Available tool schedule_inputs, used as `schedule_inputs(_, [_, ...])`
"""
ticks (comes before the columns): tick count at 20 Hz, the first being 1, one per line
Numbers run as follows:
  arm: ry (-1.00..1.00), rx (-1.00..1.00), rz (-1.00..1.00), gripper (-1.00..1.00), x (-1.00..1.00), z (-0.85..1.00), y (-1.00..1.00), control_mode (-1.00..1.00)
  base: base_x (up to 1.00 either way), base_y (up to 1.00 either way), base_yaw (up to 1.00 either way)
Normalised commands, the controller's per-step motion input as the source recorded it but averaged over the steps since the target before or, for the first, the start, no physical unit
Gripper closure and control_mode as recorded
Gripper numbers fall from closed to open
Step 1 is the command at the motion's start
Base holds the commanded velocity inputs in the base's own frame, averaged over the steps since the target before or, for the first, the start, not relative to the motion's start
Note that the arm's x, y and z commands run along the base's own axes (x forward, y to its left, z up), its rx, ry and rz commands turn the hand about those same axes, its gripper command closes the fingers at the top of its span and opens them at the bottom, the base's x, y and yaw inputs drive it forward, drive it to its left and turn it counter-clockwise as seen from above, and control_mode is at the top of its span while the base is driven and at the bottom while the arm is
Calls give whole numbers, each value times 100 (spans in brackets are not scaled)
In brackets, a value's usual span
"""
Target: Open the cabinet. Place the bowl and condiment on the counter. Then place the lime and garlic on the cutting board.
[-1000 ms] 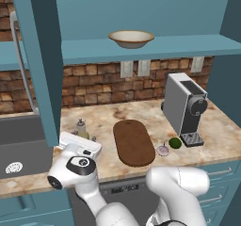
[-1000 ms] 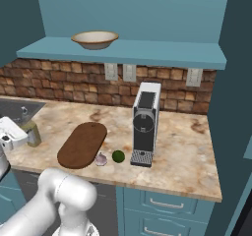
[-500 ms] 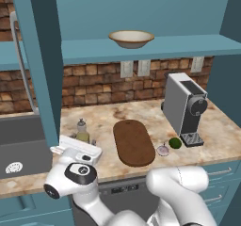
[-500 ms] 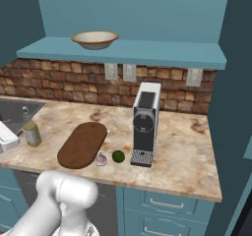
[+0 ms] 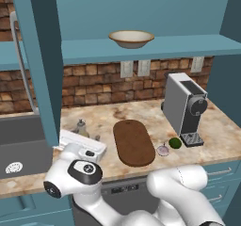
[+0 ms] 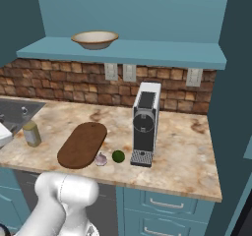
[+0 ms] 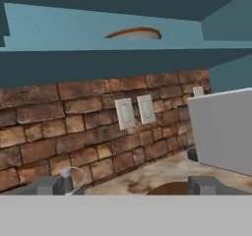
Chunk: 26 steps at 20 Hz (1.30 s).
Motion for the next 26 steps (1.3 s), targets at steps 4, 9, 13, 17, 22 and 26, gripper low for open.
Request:
schedule_inputs(4, [5, 0, 0, -100, -36, 37, -19, -100, 0, 0, 0])
schedule_inputs(9, [3, 1, 0, -100, -33, 24, -31, -100, 0, 0, 0])
schedule_inputs(13, [0, 3, 0, -100, -24, 14, -42, -100, 0, 0, 0])
schedule_inputs(17, [0, 2, 0, -100, -24, 31, -37, -100, 0, 0, 0])
schedule_inputs(22, [0, 2, 5, -100, -25, 58, -25, -100, 0, 0, 0])
schedule_inputs(26, [0, 8, 5, -100, -34, 50, -30, -100, 0, 0, 0])
